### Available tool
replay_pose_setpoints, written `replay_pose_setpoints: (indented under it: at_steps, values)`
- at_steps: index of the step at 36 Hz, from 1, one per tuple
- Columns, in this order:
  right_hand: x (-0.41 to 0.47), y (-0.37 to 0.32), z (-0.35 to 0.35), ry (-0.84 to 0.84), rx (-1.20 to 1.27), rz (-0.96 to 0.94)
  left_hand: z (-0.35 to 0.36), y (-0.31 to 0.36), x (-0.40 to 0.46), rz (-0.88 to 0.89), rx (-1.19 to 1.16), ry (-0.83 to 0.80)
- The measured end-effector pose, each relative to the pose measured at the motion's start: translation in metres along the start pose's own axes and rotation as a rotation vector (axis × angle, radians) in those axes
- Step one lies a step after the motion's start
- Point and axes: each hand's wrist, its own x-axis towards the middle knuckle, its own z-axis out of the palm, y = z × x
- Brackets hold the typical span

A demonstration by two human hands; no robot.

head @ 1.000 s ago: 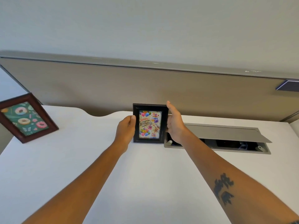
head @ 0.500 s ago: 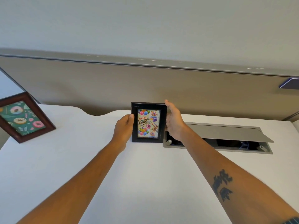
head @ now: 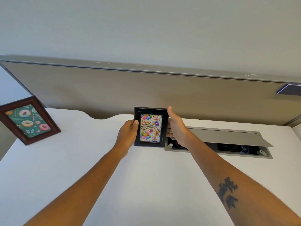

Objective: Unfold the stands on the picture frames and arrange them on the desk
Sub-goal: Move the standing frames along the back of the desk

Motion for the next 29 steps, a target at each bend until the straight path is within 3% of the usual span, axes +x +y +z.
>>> replay_pose_setpoints:
  at_steps: [5, 9, 14, 17, 21, 29]
  values:
    - [-0.021, 0.005, -0.002, 0.133, -0.125, -0.057, 0.001, -0.012, -0.023, 0.033, 0.206, 0.024]
    - [-0.049, 0.031, -0.007, 0.333, -0.290, -0.237, 0.004, -0.030, -0.059, 0.038, 0.397, 0.005]
    - [-0.094, 0.089, -0.018, 0.458, -0.845, -0.495, 0.006, -0.051, -0.109, 0.177, 0.588, -0.017]
    - [-0.130, 0.121, -0.020, 0.501, -0.985, -0.583, 0.011, -0.057, -0.144, 0.245, 0.654, -0.022]
    - [-0.176, 0.161, -0.018, 0.540, -1.047, -0.616, 0.019, -0.069, -0.190, 0.305, 0.769, -0.033]
    - [-0.257, 0.230, -0.016, 0.517, -1.162, -0.513, 0.034, -0.080, -0.275, 0.332, 0.803, -0.103]
